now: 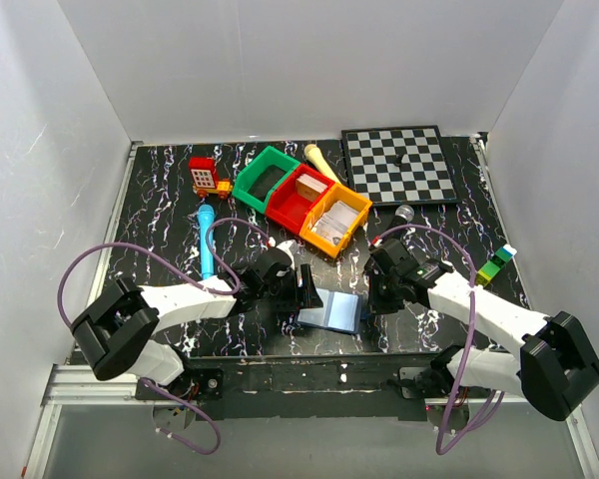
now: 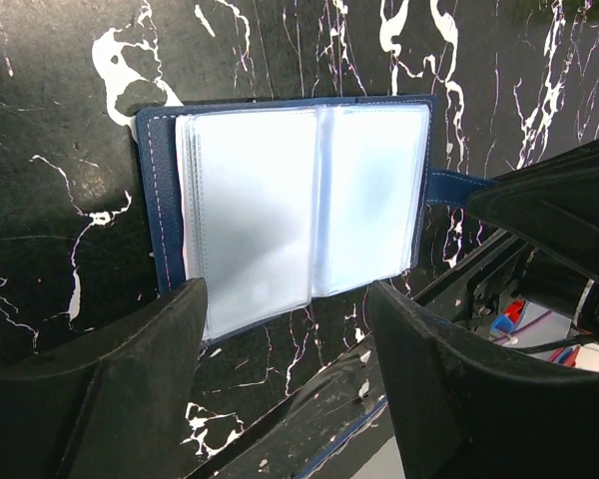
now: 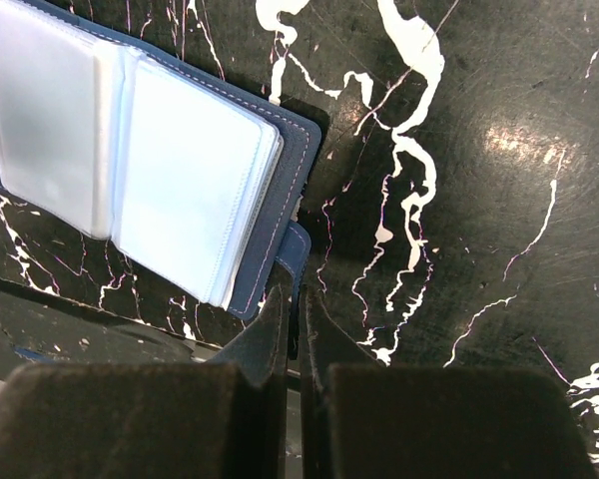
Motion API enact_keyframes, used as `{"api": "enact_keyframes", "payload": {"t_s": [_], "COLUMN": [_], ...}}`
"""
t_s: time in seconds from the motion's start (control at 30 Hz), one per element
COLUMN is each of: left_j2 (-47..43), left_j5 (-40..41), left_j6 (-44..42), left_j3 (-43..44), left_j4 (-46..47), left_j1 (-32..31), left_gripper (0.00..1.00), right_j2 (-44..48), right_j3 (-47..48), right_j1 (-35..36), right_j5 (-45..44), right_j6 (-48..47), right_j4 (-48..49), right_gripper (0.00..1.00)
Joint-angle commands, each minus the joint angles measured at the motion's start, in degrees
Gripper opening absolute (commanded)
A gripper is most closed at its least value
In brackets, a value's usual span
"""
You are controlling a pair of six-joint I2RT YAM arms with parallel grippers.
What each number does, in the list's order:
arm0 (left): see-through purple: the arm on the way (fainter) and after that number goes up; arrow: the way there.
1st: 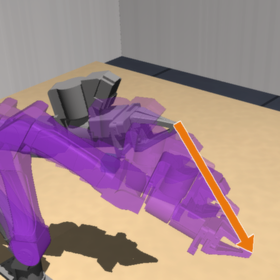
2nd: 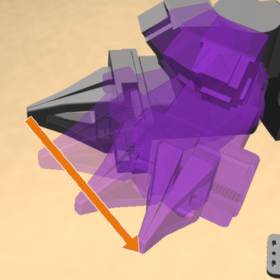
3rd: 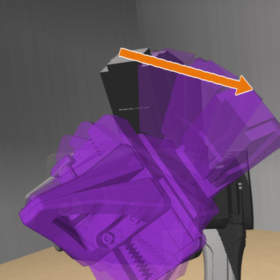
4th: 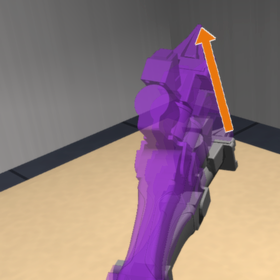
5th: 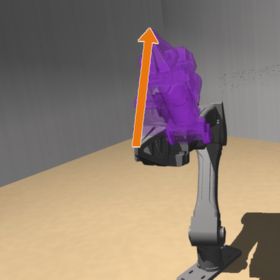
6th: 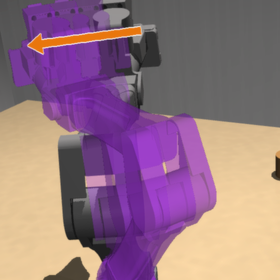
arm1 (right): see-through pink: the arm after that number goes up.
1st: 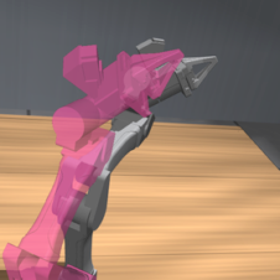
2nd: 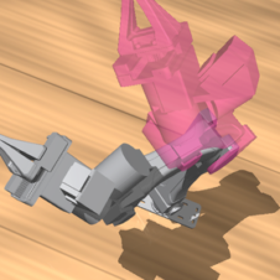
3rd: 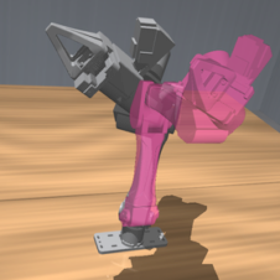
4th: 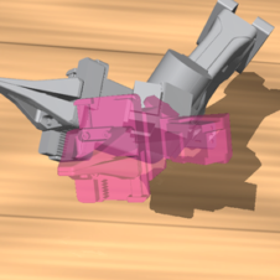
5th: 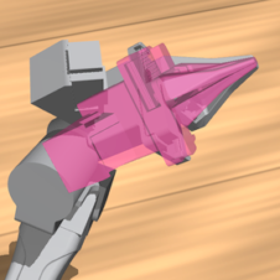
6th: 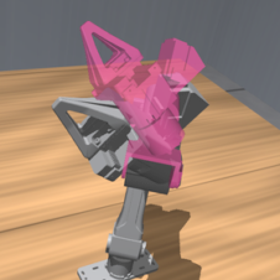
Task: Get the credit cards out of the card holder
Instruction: Remove the credit card from the card holder.
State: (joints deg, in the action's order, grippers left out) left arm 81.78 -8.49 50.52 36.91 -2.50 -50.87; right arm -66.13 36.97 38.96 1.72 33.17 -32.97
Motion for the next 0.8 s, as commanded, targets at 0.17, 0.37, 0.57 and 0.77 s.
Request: {"api": "enact_keyframes", "payload": {"t_s": [0.17,0.37,0.57,0.77], "left_j2": [0.8,2.3,3.7,4.0], "left_j5": [1.5,0.3,-1.7,-3.8], "left_j6": [-1.6,-2.2,-3.2,-4.5], "left_j3": [1.5,2.0,2.7,2.9], "left_j4": [0.7,1.4,2.2,5.2], "left_j1": [-0.5,-0.7,-1.1,-1.7], "left_gripper": [0.67,0.66,0.66,0.65], "right_j2": [-1.4,-1.6,-2.3,-2.8], "right_j3": [1.2,1.3,1.2,1.3], "right_j1": [-0.2,-0.2,-0.3,-0.2], "right_j5": [0.8,0.8,1.4,1.5], "right_j6": [-1.0,-0.9,-0.8,-0.7], "right_j4": [0.9,1.0,1.5,1.8], "right_gripper": [0.01,0.01,0.01,0.01]}}
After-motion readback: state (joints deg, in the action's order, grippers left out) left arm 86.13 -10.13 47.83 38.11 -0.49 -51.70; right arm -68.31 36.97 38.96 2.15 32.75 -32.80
